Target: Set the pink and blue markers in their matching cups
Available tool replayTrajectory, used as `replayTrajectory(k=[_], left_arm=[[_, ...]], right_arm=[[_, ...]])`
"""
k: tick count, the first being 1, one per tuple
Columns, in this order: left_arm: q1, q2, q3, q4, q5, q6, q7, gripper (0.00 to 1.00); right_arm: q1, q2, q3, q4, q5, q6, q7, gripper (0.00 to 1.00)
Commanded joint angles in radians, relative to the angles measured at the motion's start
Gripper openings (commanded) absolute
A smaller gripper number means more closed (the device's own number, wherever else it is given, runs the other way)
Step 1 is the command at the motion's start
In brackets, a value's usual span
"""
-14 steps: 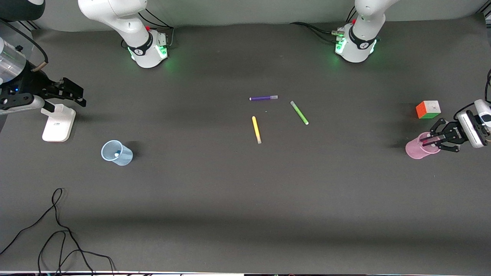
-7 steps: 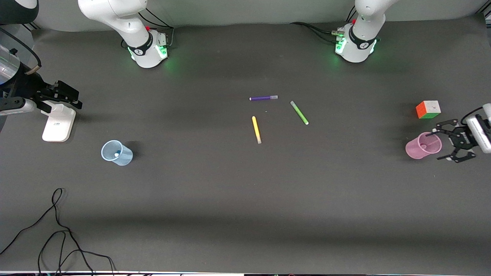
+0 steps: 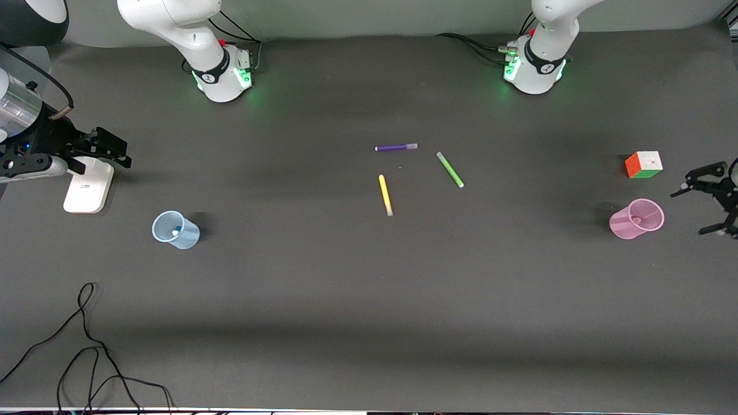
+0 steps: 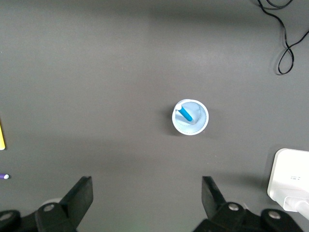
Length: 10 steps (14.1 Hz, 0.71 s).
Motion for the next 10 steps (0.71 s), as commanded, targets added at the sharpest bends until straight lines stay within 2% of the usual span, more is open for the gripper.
replayTrajectory(k=[1,4,7,10], left_arm=[[-0.093,-0.103,0.013,-0.029,0.130,-0.036,-0.298,1.00],[-0.199,-0.141,0.012,-0.012,0.225,-0.113,-0.678,1.00],[-0.302,-0.126,0.012,0.058,0.292,-0.203,-1.056,1.00],[-0.371,-0.119,0.012,0.086,0.319,-0.235,-1.273,1.00]], right_arm=[[0.005,0.012,0.000,0.023,0.004,-0.011,0.017,1.00],[0.006,0.019,0.000,0.024,0.005,-0.011,0.017,1.00],[0.005,0.016,0.000,0.034,0.005,-0.011,0.017,1.00],[0.003,0.019,0.000,0.035,0.007,-0.007,0.017,1.00]])
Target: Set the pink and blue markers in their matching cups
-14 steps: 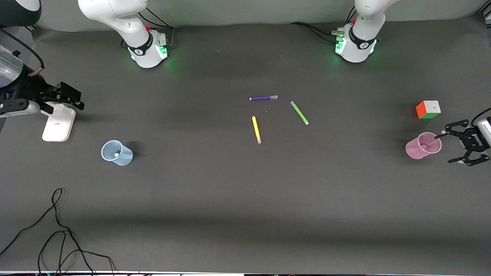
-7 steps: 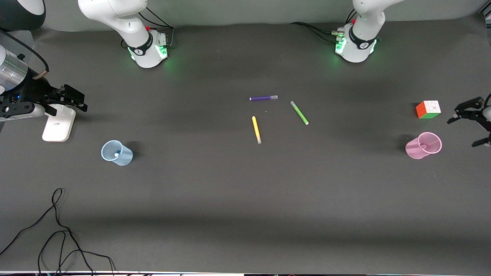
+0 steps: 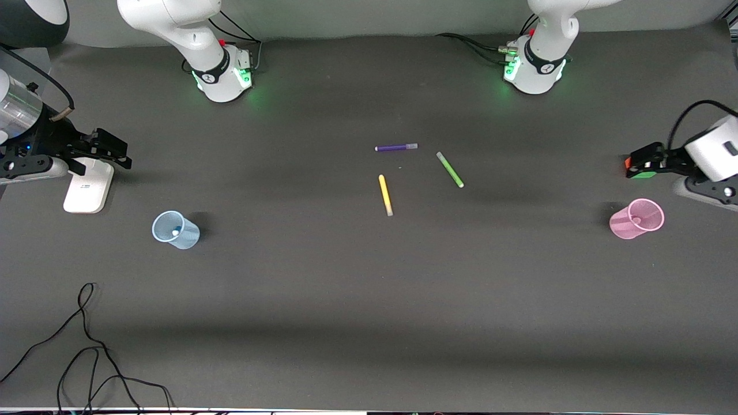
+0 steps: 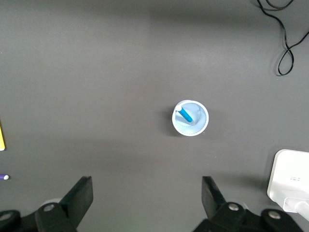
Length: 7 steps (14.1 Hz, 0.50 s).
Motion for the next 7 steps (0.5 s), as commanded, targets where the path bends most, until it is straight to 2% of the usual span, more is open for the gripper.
replayTrajectory(k=[1,7], left_arm=[[-0.066,0.015,0.015,0.062,0.029,-0.070,-0.217,1.00],[-0.185,0.051,0.008,0.156,0.079,-0.174,-0.397,1.00]], right_arm=[[0.003,0.017,0.000,0.027,0.007,-0.007,0.017,1.00],[0.003,0.039,-0.002,0.027,0.007,-0.006,0.016,1.00]])
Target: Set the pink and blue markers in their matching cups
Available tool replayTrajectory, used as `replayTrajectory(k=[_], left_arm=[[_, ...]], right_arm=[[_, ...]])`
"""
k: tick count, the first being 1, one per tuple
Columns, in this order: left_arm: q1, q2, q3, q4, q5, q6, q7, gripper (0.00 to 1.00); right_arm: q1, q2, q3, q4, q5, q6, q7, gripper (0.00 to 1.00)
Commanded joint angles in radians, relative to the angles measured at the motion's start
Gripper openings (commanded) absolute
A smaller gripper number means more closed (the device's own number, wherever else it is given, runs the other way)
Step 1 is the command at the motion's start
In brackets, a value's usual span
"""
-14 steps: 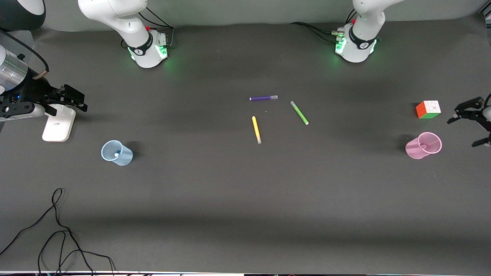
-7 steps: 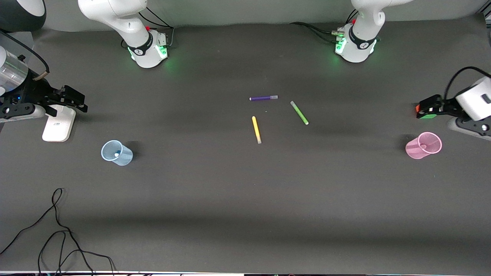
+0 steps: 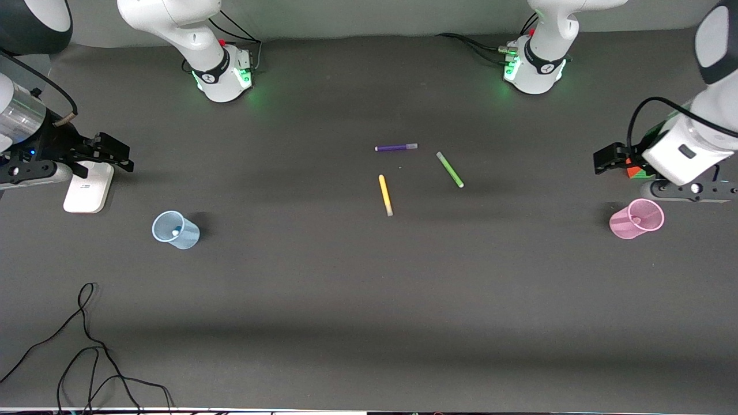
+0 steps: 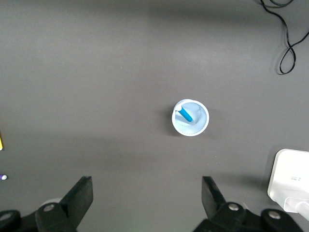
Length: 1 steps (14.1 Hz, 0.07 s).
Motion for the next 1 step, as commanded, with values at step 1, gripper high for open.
replayTrajectory(k=[1], left_arm=[[-0.050,0.022,0.010,0.057,0.028,-0.052,-0.064,1.00]], right_arm=[[0.003,0.018,-0.002,0.025,0.007,-0.006,0.016,1.00]])
